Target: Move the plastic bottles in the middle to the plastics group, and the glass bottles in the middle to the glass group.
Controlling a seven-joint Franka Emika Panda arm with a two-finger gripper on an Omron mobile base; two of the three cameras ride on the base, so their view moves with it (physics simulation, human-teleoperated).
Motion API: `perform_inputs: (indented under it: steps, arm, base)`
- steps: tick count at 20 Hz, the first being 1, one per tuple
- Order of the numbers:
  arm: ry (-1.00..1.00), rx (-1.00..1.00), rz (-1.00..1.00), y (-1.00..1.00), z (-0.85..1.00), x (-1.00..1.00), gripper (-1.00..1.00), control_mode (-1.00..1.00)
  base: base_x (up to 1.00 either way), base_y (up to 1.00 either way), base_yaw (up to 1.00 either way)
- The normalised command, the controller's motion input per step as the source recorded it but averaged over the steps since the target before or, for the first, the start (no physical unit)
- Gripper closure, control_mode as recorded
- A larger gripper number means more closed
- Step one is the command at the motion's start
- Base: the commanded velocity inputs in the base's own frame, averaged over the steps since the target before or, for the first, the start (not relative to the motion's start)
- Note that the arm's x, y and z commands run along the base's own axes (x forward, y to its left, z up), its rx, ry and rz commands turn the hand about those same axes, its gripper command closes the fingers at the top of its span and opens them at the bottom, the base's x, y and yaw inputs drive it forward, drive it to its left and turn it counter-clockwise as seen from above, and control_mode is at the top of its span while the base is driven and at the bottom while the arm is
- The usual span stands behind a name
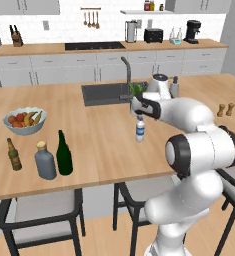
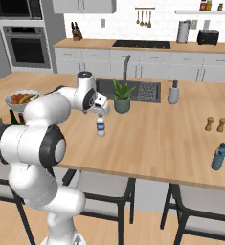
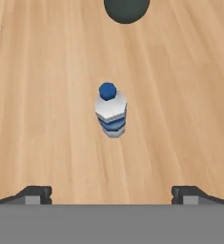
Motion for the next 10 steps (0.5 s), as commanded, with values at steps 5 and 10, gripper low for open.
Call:
perform_inputs:
  steps: [5, 10]
  arm:
    - [0.01, 0.0, 0.0, -0.04, -0.34, 0.55, -1.0, -1.0]
    - [0.13, 0.0, 0.0, -0.02, -0.35, 0.52, -1.0, -1.0]
  base:
    - [0.0, 0.0, 0.0]
    - [0.0, 0.0, 0.0]
